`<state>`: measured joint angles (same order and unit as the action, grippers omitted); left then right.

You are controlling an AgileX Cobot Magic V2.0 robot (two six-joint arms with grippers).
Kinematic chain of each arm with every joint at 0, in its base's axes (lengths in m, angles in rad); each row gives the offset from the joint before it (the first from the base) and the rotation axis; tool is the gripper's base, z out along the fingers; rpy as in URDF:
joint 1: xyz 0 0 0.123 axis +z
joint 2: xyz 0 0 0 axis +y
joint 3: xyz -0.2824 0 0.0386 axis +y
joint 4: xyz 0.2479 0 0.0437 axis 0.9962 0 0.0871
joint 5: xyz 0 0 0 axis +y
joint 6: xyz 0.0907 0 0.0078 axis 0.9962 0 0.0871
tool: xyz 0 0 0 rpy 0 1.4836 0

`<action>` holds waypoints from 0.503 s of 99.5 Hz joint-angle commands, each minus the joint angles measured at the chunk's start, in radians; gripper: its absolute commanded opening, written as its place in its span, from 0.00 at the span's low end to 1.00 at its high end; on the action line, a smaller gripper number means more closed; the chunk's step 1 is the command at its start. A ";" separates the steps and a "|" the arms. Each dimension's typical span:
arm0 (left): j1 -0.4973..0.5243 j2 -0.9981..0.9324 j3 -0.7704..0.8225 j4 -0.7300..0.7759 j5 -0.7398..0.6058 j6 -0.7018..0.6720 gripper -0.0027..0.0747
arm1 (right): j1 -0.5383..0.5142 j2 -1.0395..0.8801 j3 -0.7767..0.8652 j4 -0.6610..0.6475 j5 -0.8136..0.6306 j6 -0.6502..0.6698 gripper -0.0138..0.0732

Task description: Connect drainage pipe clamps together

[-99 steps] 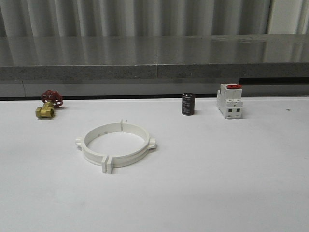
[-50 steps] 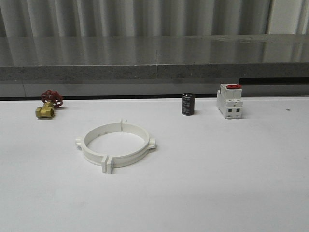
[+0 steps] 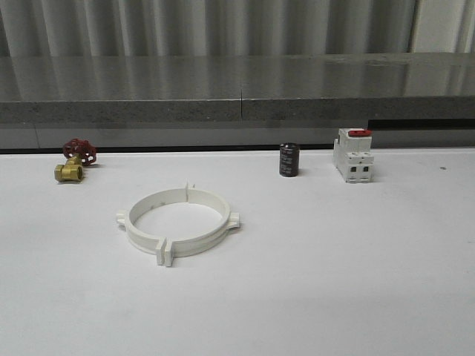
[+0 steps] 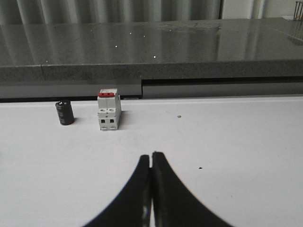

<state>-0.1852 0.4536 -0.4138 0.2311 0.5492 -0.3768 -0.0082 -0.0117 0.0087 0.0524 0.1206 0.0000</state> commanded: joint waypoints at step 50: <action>0.000 0.003 -0.027 0.000 -0.060 -0.007 0.01 | 0.007 -0.017 0.001 -0.020 -0.160 0.065 0.08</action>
<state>-0.1852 0.4536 -0.4138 0.2311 0.5492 -0.3768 -0.0082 -0.0117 0.0298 0.0524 0.0480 0.0608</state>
